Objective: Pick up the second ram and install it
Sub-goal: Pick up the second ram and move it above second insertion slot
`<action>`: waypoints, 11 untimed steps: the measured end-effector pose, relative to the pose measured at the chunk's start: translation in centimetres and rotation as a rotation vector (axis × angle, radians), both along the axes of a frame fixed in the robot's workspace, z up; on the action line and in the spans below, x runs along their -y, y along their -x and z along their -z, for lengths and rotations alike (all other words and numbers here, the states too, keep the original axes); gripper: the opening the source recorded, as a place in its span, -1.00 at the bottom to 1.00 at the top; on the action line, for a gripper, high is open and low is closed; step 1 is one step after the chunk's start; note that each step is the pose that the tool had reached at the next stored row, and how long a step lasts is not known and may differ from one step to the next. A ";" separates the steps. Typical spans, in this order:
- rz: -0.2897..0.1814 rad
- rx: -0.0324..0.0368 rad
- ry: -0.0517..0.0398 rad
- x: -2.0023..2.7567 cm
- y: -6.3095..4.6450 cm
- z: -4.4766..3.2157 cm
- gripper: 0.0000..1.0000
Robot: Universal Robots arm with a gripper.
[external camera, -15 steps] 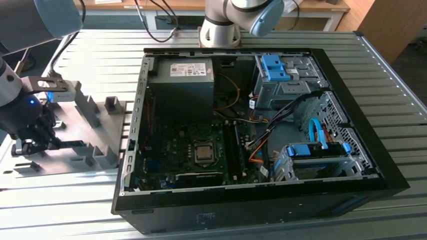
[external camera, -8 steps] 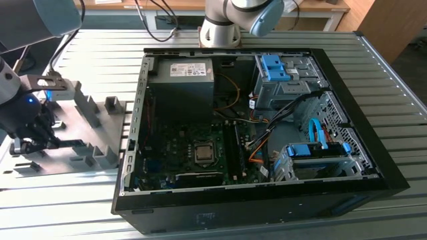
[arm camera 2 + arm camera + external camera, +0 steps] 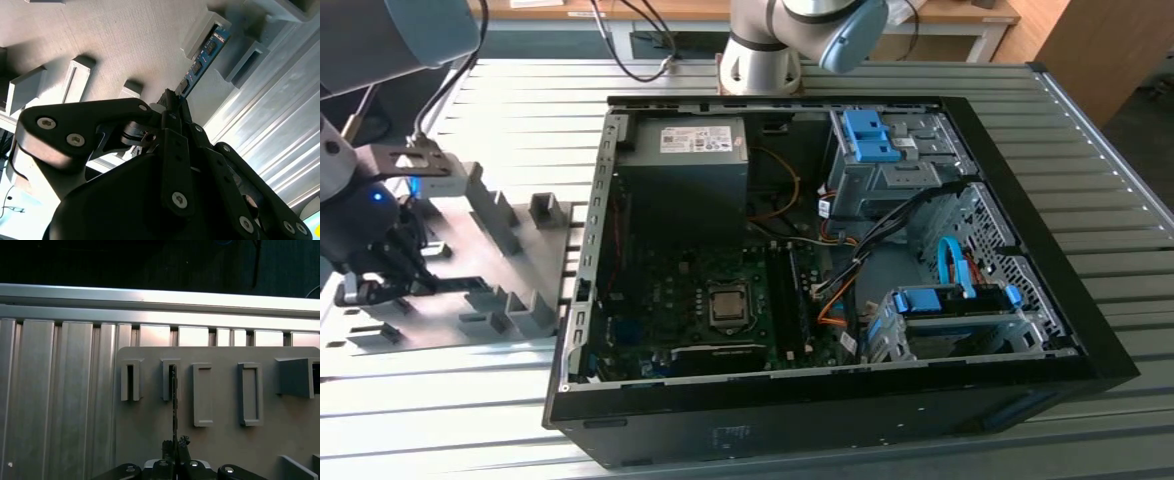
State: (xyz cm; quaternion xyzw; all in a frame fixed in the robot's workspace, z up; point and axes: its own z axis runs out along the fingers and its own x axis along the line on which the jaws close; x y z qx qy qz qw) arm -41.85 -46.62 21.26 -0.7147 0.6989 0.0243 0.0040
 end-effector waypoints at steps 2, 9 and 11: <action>0.000 0.0000 0.0000 0.00 0.0 -0.12 -0.72; 0.000 0.0000 0.0000 0.00 0.0 -0.53 -0.72; 0.000 -0.0001 0.0000 0.00 0.0 -0.67 -0.72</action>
